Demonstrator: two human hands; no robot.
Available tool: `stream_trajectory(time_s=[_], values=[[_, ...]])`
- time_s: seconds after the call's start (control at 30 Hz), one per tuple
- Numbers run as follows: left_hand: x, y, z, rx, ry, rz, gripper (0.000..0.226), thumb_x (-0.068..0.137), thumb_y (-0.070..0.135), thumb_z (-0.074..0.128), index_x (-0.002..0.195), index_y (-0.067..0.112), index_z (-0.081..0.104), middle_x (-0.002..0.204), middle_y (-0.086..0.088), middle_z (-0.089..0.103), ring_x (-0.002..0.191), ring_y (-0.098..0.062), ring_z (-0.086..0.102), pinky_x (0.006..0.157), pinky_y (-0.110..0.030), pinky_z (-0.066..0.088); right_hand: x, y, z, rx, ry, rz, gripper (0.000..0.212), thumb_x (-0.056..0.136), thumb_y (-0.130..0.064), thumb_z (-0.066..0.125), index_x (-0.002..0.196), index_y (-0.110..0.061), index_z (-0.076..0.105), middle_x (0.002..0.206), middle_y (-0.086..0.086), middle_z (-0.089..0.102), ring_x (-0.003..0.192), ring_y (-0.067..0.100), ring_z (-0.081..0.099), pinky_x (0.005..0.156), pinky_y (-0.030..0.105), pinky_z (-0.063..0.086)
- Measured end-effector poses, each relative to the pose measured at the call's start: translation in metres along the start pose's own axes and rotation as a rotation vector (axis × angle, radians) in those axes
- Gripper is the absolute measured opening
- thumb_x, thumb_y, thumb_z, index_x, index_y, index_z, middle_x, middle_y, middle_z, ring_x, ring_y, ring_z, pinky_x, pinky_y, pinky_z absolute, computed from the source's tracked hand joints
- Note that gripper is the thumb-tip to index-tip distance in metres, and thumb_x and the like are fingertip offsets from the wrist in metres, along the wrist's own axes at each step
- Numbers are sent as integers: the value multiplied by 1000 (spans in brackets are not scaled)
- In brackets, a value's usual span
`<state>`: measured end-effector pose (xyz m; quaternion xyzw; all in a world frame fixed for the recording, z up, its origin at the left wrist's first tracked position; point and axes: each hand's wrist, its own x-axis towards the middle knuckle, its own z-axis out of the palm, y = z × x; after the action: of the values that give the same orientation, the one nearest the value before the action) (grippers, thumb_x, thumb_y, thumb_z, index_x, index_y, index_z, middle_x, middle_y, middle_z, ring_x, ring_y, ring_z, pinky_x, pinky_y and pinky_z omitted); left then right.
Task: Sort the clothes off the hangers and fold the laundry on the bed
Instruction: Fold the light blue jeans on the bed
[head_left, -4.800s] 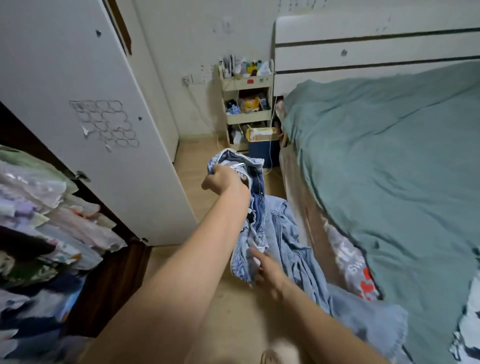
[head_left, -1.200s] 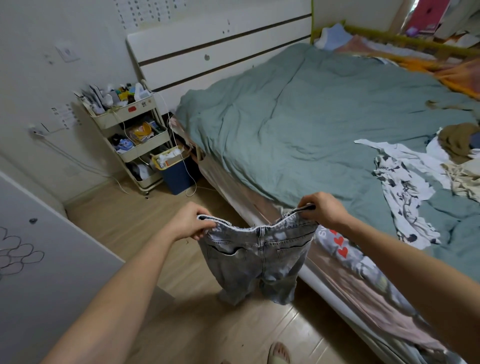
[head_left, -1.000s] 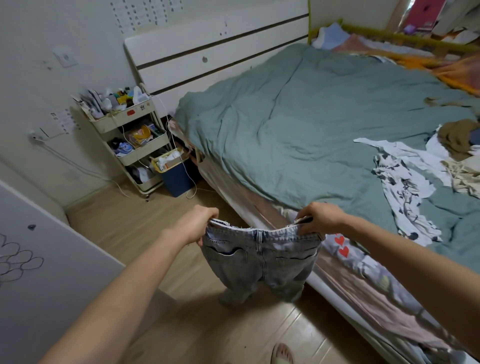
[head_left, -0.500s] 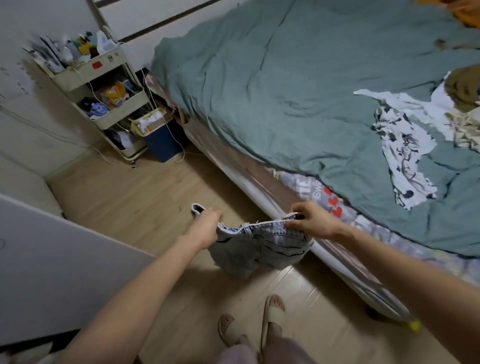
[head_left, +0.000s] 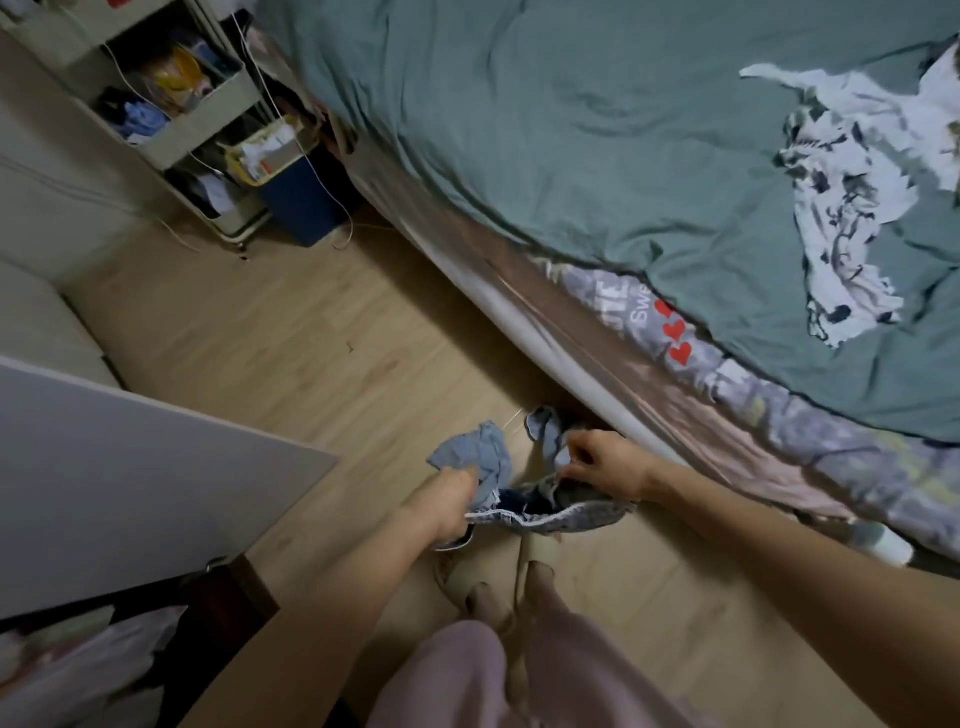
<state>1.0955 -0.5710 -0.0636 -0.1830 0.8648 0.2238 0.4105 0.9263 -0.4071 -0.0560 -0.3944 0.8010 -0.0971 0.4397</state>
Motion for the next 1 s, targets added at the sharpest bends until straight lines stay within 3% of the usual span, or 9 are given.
stream_trajectory(time_s=[0.1,0.2,0.37,0.47,0.57,0.67,0.77,0.9,1.0], values=[[-4,0,18,-115,-31,39,45,78,2,57,118,19,46,108,-9,60,98,-31,58,74,-36,48,-5,2,6,-53,-104,6,20,85,-20,64,99,-20,49,93,-1,55,83,17,51,67,25,36],[-7,10,31,-40,-26,99,47,81,3,57,123,22,53,119,-6,59,109,-28,56,80,-33,44,-9,-3,10,-339,-222,-41,46,82,-13,59,125,-28,54,112,0,63,99,22,59,69,25,37],[-10,14,39,16,-9,184,44,83,8,61,124,24,58,128,-4,59,115,-26,55,86,-33,45,-3,-3,27,-427,-45,2,18,88,-39,58,81,-24,66,79,2,65,72,22,59,67,37,51],[-10,8,41,-31,-25,187,42,85,13,63,126,21,58,127,-6,60,115,-28,56,91,-38,48,-1,-1,30,-299,31,107,56,89,-56,55,53,-17,39,57,0,46,55,18,44,50,33,31],[-9,3,44,-85,56,167,41,89,22,64,129,21,58,129,-5,60,118,-27,55,96,-39,46,0,-1,32,-186,-21,50,44,91,-46,58,60,-15,54,75,2,56,68,22,53,57,31,34],[-11,-1,49,-216,105,136,43,89,21,64,132,20,57,132,-3,57,121,-23,54,100,-36,45,2,-2,36,-92,-121,-66,17,89,-13,57,101,-8,69,115,5,61,103,23,60,82,27,43],[-13,-3,49,-357,131,113,41,89,12,63,129,16,60,127,-6,58,117,-21,57,100,-34,46,-1,-4,40,-101,-167,-113,52,82,0,53,127,-26,57,133,-2,55,120,19,53,93,31,45],[-13,-3,46,-403,116,126,39,89,9,61,128,13,60,124,-7,59,115,-20,54,96,-24,42,5,-4,42,-510,-41,-183,23,90,-35,56,111,-37,66,112,-7,65,102,17,61,71,27,41],[-13,-1,44,-513,90,81,36,88,8,65,124,8,60,106,-17,63,88,-13,61,69,-9,38,11,-6,40,-349,127,-84,17,93,-38,53,98,-24,60,98,-2,67,91,22,62,70,31,42]])
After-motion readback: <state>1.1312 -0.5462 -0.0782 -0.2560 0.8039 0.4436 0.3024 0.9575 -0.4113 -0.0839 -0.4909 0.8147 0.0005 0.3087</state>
